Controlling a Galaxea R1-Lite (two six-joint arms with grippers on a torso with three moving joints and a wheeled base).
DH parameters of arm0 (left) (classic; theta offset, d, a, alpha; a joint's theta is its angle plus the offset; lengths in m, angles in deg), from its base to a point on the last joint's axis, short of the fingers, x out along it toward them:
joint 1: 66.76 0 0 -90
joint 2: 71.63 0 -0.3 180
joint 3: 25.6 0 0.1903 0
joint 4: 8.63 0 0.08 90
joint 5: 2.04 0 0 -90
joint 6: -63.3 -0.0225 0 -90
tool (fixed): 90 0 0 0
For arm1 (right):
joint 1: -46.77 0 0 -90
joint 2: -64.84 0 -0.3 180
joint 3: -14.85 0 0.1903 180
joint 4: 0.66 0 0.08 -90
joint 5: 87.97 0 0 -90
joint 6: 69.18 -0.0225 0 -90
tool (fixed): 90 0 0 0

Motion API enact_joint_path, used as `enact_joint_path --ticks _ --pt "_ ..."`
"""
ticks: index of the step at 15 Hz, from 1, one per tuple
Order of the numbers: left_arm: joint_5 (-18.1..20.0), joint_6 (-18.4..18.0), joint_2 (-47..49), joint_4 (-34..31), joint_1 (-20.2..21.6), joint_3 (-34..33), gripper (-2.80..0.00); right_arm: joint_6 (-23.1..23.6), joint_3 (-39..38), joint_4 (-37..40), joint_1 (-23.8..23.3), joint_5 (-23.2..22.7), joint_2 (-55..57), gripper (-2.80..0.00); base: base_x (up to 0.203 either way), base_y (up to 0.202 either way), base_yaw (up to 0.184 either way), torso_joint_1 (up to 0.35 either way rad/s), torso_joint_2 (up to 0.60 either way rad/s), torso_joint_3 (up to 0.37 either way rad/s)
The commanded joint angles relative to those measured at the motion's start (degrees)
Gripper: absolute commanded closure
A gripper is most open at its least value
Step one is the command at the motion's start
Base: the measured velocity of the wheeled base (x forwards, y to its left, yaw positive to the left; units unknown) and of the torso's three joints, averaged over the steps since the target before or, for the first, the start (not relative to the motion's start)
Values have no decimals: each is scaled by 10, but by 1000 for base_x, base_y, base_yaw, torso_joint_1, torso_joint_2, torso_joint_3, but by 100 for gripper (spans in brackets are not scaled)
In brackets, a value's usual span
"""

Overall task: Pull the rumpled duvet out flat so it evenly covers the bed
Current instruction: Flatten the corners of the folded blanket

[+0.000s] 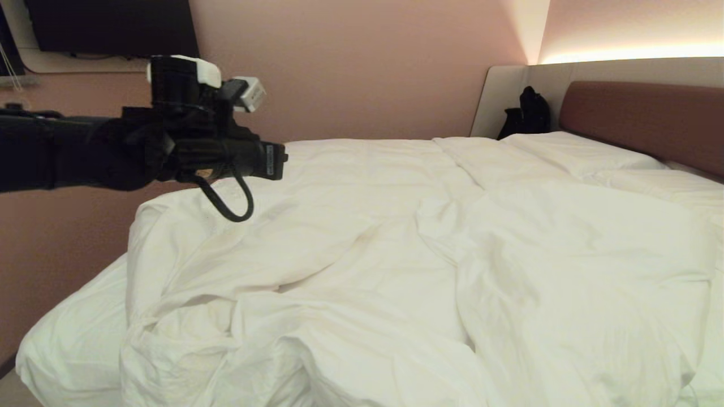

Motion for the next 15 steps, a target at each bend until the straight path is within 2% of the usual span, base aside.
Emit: enact_joint_path --ticks 1,4,6,10,15 --pt "-1 -24 103 -32 -3 92 0 0 0 0 0 -1 0 0 0 0 0 0 0 0" --pt "-1 -84 181 -72 -2 169 0 0 0 0 0 -1 0 0 0 0 0 0 0 0" --pt "1 -124 212 -74 2 188 0 0 0 0 0 -1 0 0 0 0 0 0 0 0" --pt "4 -182 253 -75 4 208 0 0 0 0 0 0 0 0 0 0 0 1 7 1" --pt "23 -180 261 -89 4 209 0 0 0 0 0 0 0 0 0 0 0 0 0 0"
